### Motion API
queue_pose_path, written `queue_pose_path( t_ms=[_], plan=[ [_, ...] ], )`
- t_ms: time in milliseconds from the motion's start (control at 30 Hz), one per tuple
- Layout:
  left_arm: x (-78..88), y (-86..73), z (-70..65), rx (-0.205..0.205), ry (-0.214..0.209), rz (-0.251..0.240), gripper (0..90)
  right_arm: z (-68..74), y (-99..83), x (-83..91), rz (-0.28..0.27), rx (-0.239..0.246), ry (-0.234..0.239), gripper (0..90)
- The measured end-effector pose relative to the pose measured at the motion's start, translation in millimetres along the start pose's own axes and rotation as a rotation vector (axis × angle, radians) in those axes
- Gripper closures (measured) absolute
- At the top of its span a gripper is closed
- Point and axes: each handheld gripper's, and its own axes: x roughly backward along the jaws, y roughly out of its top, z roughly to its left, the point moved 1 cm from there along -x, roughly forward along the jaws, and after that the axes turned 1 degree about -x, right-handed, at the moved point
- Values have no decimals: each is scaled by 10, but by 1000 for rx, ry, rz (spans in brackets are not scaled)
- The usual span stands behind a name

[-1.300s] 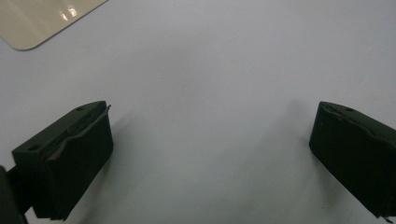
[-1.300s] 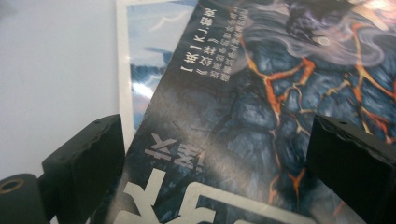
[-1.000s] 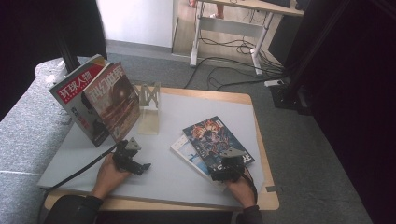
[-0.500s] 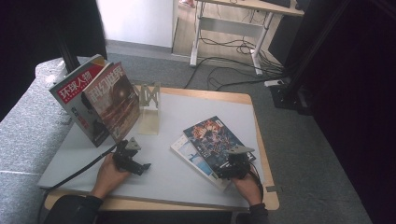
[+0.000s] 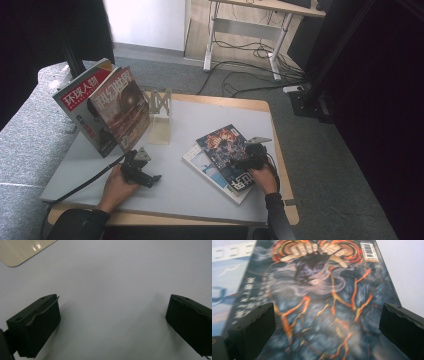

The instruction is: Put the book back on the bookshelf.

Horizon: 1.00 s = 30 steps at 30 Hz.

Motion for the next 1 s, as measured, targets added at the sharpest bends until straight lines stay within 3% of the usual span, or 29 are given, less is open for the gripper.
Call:
queue_pose_path(
  t_ms=[267,567,833,1000],
  plan=[
    [-1,0,0,1,0,-2,0,-223,91,-207,17,-19,8,0],
    [-1,0,0,1,0,-1,0,-390,140,-284,18,-70,27,0],
    [-2,0,0,1,-1,-2,0,-391,143,-293,18,-68,39,0],
    [-1,0,0,1,0,-1,0,-313,158,-308,14,-42,44,0]
  ],
)
